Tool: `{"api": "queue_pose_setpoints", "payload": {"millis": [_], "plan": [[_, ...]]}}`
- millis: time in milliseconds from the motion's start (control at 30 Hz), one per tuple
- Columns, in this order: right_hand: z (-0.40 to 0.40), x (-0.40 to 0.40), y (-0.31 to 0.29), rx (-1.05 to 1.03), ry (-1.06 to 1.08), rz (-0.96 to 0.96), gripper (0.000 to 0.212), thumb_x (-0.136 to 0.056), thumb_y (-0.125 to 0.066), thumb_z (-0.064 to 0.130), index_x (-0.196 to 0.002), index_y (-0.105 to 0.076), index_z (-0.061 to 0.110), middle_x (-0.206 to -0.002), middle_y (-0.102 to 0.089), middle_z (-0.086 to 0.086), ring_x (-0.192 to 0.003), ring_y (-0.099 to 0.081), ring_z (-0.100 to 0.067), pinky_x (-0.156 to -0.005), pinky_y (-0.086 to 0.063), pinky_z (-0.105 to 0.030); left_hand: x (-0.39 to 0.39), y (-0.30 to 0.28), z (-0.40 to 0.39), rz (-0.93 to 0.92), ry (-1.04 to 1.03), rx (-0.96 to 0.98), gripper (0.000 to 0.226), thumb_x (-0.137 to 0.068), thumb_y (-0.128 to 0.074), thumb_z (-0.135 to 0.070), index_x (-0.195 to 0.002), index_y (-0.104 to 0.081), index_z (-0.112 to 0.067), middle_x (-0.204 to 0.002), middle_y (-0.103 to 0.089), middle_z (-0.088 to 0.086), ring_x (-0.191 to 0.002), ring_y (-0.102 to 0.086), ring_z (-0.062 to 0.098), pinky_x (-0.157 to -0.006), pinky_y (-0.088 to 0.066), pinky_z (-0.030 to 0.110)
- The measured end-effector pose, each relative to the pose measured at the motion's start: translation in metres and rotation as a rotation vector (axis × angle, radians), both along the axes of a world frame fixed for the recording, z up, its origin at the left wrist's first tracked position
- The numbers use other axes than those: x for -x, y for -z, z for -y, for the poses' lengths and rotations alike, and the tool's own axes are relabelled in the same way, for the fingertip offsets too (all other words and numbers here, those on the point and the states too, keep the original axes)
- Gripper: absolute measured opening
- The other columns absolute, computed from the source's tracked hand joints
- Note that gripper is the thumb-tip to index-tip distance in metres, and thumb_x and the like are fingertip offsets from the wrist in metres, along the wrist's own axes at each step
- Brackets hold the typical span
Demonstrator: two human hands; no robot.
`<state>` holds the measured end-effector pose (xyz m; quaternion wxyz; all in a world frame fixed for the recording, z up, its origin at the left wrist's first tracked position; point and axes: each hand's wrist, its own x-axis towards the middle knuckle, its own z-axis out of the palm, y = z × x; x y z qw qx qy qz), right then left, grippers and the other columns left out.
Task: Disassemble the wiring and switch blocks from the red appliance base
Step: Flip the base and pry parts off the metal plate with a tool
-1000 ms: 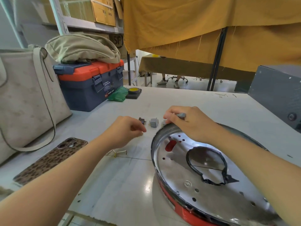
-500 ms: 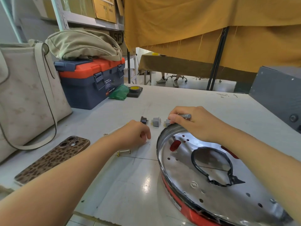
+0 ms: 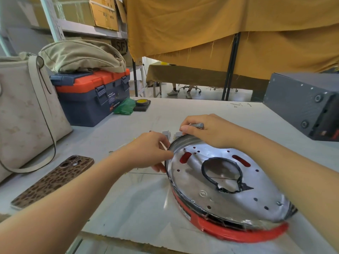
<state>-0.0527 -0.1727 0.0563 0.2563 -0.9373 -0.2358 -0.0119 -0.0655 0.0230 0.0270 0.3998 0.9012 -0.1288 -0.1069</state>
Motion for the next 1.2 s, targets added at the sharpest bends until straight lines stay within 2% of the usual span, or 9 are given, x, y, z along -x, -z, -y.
{"api": "queue_pose_setpoints", "payload": {"millis": [133, 267, 433, 567, 667, 800, 967, 1100, 1200], "plan": [[0.011, 0.014, -0.001, -0.072, -0.025, -0.079, 0.027, -0.1, -0.044, 0.037, -0.108, -0.064, 0.023, -0.105, -0.068, 0.004, -0.102, -0.062, -0.013, -0.097, -0.047, -0.034, 0.0, 0.004, 0.006, -0.001, -0.074, 0.027, 0.016, -0.085, -0.054, -0.012, -0.1, -0.059, -0.015, -0.081, -0.072, 0.009, -0.062, -0.071, 0.02, -0.054, -0.057, 0.025], [0.031, 0.037, 0.004, -0.176, -0.069, -0.24, 0.027, -0.1, -0.044, 0.035, -0.108, -0.065, 0.022, -0.105, -0.071, 0.007, -0.099, -0.065, -0.003, -0.096, -0.049, -0.026, -0.004, 0.008, 0.016, 0.052, -0.098, 0.032, 0.022, -0.091, -0.051, -0.018, -0.11, -0.06, -0.023, -0.08, -0.071, 0.0, -0.057, -0.065, 0.009, -0.045, -0.047, 0.019], [0.043, 0.055, 0.014, -0.081, -0.083, -0.243, 0.022, -0.097, -0.047, 0.04, -0.105, -0.066, 0.032, -0.105, -0.069, 0.018, -0.101, -0.062, 0.002, -0.099, -0.047, -0.03, -0.007, 0.012, 0.025, 0.034, -0.192, 0.094, 0.042, -0.092, -0.053, -0.038, -0.131, -0.045, -0.023, -0.122, -0.058, 0.004, -0.098, -0.061, 0.02, -0.071, -0.05, 0.027], [0.043, 0.06, 0.018, -0.061, -0.058, -0.213, 0.021, -0.096, -0.048, 0.043, -0.103, -0.066, 0.035, -0.103, -0.066, 0.019, -0.098, -0.061, -0.003, -0.094, -0.049, -0.03, -0.002, 0.006, 0.017, -0.042, -0.156, 0.075, 0.04, -0.085, -0.059, -0.03, -0.12, -0.043, -0.022, -0.107, -0.057, 0.0, -0.088, -0.06, 0.013, -0.057, -0.049, 0.02], [0.042, 0.06, 0.018, -0.032, -0.052, -0.201, 0.02, -0.096, -0.047, 0.044, -0.104, -0.064, 0.037, -0.101, -0.065, 0.021, -0.096, -0.06, -0.004, -0.091, -0.05, -0.03, 0.005, 0.005, 0.009, -0.132, -0.084, 0.025, 0.032, -0.084, -0.059, -0.022, -0.112, -0.044, -0.021, -0.099, -0.063, 0.004, -0.079, -0.065, 0.015, -0.054, -0.052, 0.021], [0.041, 0.06, 0.018, -0.018, -0.042, -0.19, 0.021, -0.096, -0.046, 0.045, -0.104, -0.064, 0.037, -0.103, -0.064, 0.022, -0.098, -0.06, -0.005, -0.093, -0.049, -0.035, 0.007, 0.005, 0.007, -0.142, -0.111, 0.121, 0.026, -0.085, -0.056, -0.008, -0.109, -0.051, -0.016, -0.092, -0.068, 0.009, -0.068, -0.066, 0.016, -0.053, -0.052, 0.02], [0.04, 0.057, 0.021, -0.016, -0.028, -0.205, 0.022, -0.093, -0.045, 0.053, -0.103, -0.062, 0.044, -0.11, -0.066, 0.015, -0.104, -0.063, -0.034, -0.09, -0.05, -0.057, 0.002, 0.009, 0.013, -0.036, -0.192, 0.172, 0.022, -0.087, -0.054, -0.005, -0.107, -0.054, -0.015, -0.092, -0.07, 0.009, -0.07, -0.064, 0.019, -0.057, -0.053, 0.027], [0.04, 0.053, 0.022, 0.051, -0.015, -0.119, 0.023, -0.096, -0.044, 0.047, -0.107, -0.062, 0.039, -0.113, -0.065, 0.012, -0.099, -0.06, -0.009, -0.078, -0.048, -0.015, -0.004, 0.016, 0.018, 0.085, -0.299, 0.193, 0.015, -0.088, -0.062, -0.023, -0.099, -0.056, -0.015, -0.092, -0.069, 0.01, -0.078, -0.063, 0.023, -0.073, -0.052, 0.036], [0.039, 0.052, 0.021, 0.158, 0.008, -0.076, 0.026, -0.097, -0.04, 0.048, -0.108, -0.061, 0.036, -0.112, -0.066, 0.004, -0.09, -0.056, -0.005, -0.061, -0.043, -0.012, -0.005, 0.017, 0.018, 0.045, -0.309, 0.225, 0.021, -0.089, -0.061, -0.032, -0.097, -0.059, -0.013, -0.094, -0.067, 0.011, -0.078, -0.061, 0.022, -0.074, -0.054, 0.036]]}}
